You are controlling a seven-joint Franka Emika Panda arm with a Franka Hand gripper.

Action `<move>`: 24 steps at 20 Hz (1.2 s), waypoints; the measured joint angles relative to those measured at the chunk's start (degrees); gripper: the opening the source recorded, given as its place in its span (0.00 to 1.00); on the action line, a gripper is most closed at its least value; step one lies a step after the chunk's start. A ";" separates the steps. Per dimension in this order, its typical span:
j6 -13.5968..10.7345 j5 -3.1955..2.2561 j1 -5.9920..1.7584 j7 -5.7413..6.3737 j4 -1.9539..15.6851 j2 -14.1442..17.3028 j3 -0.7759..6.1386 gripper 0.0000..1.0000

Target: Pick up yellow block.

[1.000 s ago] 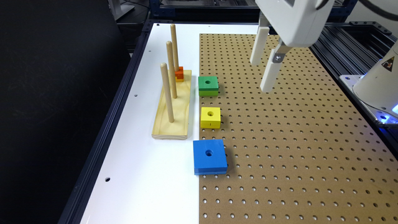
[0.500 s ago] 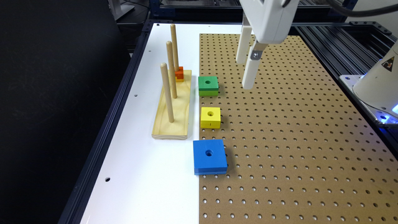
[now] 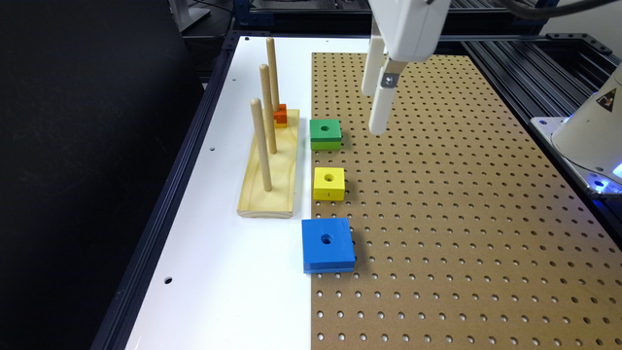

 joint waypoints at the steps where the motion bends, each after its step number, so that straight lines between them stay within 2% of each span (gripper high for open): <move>1: 0.00 0.00 -0.21 -0.17 0.32 0.35 0.00 1.00; 7: 0.21 0.00 -0.28 -0.23 0.84 1.89 0.01 1.00; 12: 2.71 -0.10 -0.29 -0.23 0.86 4.70 0.01 1.00; 18: 3.91 -0.15 -0.30 -0.23 0.88 6.47 0.01 1.00; 22: 6.47 -0.40 -0.38 -0.23 0.89 8.99 0.00 1.00; 24: 6.67 -0.51 -0.42 -0.23 0.90 9.17 0.00 1.00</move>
